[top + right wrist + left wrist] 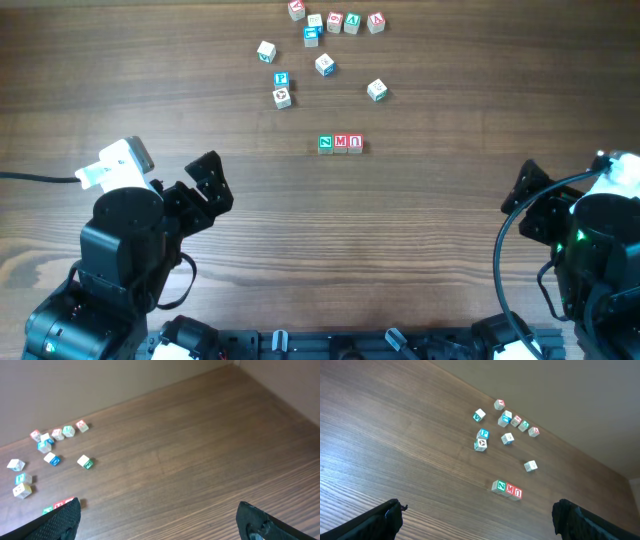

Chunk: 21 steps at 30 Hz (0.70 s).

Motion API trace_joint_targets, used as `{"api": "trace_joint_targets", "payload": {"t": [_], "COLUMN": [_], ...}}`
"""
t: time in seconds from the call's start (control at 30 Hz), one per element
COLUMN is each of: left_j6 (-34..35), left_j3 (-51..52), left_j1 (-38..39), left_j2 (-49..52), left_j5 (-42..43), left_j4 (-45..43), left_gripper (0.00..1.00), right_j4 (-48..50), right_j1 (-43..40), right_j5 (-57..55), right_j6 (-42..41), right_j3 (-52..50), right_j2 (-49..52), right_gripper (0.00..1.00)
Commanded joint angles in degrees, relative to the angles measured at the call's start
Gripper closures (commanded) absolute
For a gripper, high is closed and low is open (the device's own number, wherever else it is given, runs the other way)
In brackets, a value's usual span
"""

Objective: Form a horizontal line

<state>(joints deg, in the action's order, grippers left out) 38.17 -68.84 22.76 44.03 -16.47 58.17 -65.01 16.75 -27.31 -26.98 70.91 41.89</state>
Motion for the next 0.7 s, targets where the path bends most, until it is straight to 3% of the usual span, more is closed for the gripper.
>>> {"api": "trace_joint_targets", "payload": {"t": [0.0,0.47,0.67], "left_j6": [-0.4,-0.4,-0.4], "left_j3": [0.0,0.0,0.0], "left_j1": [0.2,0.2,0.2], "left_j2": [0.2,0.2,0.2], "left_j5": [-1.0,-1.0,-1.0], "left_j4": [0.0,0.0,0.0], "left_gripper": [0.0,0.0,0.0], "right_j4": [-0.2,-1.2,-3.4], "right_j1": [0.0,-0.1,-5.5], "right_j5": [1.9,1.6,1.9], "right_j6": [-0.1,0.3,0.0], "right_j3": [0.0,0.0,0.0], "right_j2": [0.0,-0.1,-1.1], "right_gripper": [0.0,0.0,0.0]}}
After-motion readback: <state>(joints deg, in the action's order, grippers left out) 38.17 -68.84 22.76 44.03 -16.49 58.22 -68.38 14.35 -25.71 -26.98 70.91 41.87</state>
